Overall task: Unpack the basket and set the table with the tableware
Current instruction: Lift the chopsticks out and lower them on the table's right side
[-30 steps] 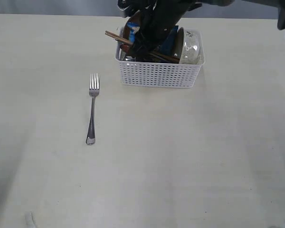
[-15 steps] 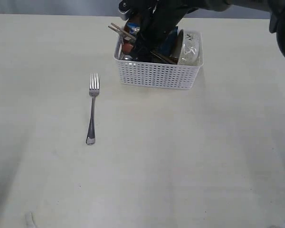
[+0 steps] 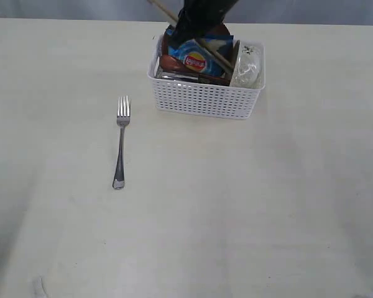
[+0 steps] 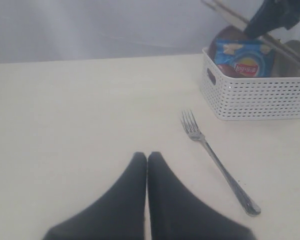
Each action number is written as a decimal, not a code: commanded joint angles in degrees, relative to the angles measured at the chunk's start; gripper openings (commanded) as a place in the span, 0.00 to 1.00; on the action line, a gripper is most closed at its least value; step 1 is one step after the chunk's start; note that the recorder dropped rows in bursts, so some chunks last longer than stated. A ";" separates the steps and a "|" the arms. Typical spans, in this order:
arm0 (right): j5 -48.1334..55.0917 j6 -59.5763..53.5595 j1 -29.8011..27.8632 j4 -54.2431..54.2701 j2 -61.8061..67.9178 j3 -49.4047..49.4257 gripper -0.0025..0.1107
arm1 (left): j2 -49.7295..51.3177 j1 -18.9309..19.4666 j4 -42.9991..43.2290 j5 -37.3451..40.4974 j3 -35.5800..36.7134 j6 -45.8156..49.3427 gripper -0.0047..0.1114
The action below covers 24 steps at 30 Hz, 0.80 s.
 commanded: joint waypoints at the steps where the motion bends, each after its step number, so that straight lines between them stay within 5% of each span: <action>1: 0.53 0.35 -0.18 0.70 -5.03 0.17 0.02 | -0.19 -0.33 0.12 -0.10 0.18 0.04 0.04; 11: 2.83 2.37 -0.18 1.46 -11.78 0.17 0.02 | -0.19 -0.33 0.12 -0.10 0.18 0.04 0.04; 17: 6.73 14.18 -0.53 -9.97 -14.18 0.17 0.02 | -0.19 -0.33 0.12 -0.10 0.18 0.04 0.04; 24: 12.92 25.78 -7.89 -14.32 -16.36 0.17 0.02 | -0.19 -0.33 0.12 -0.10 0.18 0.04 0.04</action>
